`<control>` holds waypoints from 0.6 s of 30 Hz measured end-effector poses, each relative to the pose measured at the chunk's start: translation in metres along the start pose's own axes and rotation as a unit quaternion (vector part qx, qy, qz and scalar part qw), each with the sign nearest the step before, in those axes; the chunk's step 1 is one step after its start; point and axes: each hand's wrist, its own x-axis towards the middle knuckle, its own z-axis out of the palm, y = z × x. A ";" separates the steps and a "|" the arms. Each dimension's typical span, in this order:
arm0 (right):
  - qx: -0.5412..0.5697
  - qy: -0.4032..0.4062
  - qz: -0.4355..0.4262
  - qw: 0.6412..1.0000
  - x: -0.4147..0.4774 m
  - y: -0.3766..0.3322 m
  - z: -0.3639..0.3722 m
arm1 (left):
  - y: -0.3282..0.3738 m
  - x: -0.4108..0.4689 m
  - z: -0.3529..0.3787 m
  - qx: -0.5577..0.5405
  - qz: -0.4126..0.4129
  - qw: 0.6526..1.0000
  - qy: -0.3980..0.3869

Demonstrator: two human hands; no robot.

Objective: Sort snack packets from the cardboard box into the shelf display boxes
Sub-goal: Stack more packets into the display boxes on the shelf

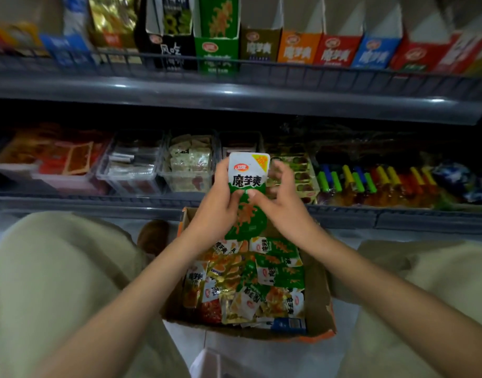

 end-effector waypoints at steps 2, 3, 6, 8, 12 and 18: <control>0.072 -0.002 0.038 0.997 0.012 -0.005 -0.005 | 0.002 -0.001 0.001 -0.016 0.012 0.999 -0.036; 0.091 -0.016 0.040 0.995 0.016 -0.006 -0.007 | 0.004 0.000 0.002 -0.031 0.008 0.999 -0.041; 0.188 -0.019 0.058 0.980 0.023 -0.004 -0.003 | 0.008 0.005 0.000 -0.061 0.006 0.998 -0.022; 0.260 -0.005 0.101 0.960 0.026 -0.008 0.000 | 0.012 0.009 -0.003 -0.051 0.014 0.998 -0.022; 0.294 -0.008 0.100 0.951 0.031 -0.014 0.000 | 0.013 0.012 -0.007 -0.084 0.008 0.996 -0.039; 0.324 0.025 0.080 0.942 0.033 -0.020 0.003 | 0.019 0.013 0.000 -0.104 0.023 0.994 -0.011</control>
